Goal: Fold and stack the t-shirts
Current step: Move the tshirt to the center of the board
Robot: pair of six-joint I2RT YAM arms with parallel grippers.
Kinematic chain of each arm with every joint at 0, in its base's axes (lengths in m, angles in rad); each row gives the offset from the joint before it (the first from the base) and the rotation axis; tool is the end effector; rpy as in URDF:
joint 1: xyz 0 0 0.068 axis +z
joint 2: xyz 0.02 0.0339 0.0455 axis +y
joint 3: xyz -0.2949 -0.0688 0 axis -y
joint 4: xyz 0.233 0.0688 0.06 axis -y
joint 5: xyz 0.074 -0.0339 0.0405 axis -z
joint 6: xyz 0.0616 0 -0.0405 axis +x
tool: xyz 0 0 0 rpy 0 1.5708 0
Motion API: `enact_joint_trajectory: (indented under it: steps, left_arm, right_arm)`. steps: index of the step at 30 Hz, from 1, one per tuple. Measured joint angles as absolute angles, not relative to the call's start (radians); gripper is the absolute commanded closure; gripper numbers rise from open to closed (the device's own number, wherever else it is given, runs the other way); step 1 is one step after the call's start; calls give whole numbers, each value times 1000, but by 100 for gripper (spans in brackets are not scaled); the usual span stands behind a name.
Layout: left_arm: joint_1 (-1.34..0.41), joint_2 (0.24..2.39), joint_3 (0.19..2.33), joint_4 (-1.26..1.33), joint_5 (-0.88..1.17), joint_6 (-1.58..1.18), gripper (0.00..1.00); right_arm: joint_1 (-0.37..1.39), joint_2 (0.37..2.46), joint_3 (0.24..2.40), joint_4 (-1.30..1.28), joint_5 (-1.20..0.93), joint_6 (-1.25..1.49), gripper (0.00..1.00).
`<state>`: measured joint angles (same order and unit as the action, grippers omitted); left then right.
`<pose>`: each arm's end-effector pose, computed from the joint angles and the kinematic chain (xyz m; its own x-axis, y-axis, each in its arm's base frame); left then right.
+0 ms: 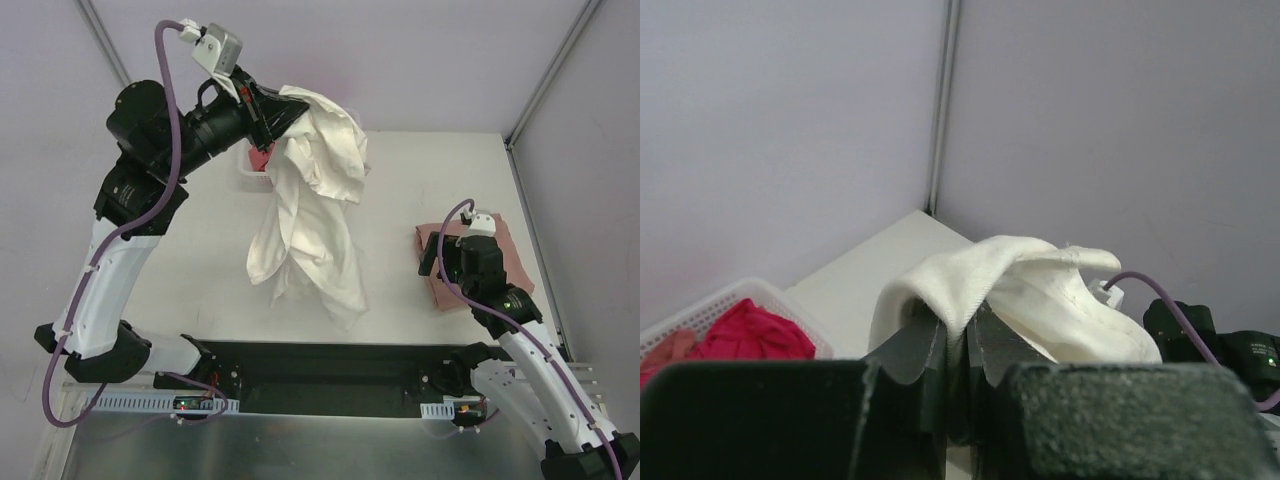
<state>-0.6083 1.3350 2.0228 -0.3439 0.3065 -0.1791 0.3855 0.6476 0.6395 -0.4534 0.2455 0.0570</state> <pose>0.1683 -0.1398 0.6393 0.1337 -0.3001 -0.9445 0.8148 0.5758 -0.0676 0.1335 0.0380 0.2900 -0.4212 -0.1113 -0.9001 -0.1393 0.9886 -0.0570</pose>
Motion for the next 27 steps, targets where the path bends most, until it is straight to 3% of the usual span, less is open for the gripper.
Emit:
enact_joint_trajectory:
  steps: [4,7,10,11,13,14,18,21,27]
  left_arm:
    - [-608,1358,1957,-333,308,-230,100]
    - [-608,1387,1864,-321,280,-277,94]
    - [-608,1446,1763,-319,221,-321,63]
    - [-607,1480,1739,-319,211,-337,42]
    - [-607,1562,1706,-319,207,-368,23]
    - [-607,1605,1697,-319,209,-379,1]
    - [-607,1742,1639,-336,219,-430,1]
    - [-607,1725,1545,-352,199,-440,1]
    - [-604,1383,1204,-344,-6,-493,1]
  right_arm:
    - [385,651,640,-453,245,62,3]
    - [385,659,640,-454,246,63,3]
    - [385,668,640,-454,247,63,3]
    - [385,670,640,-454,246,63,3]
    - [385,680,640,-454,245,63,3]
    - [385,688,640,-454,245,63,3]
    - [385,706,640,-456,234,59,3]
    - [385,704,640,-452,200,50,3]
    - [412,714,641,-413,56,32,3]
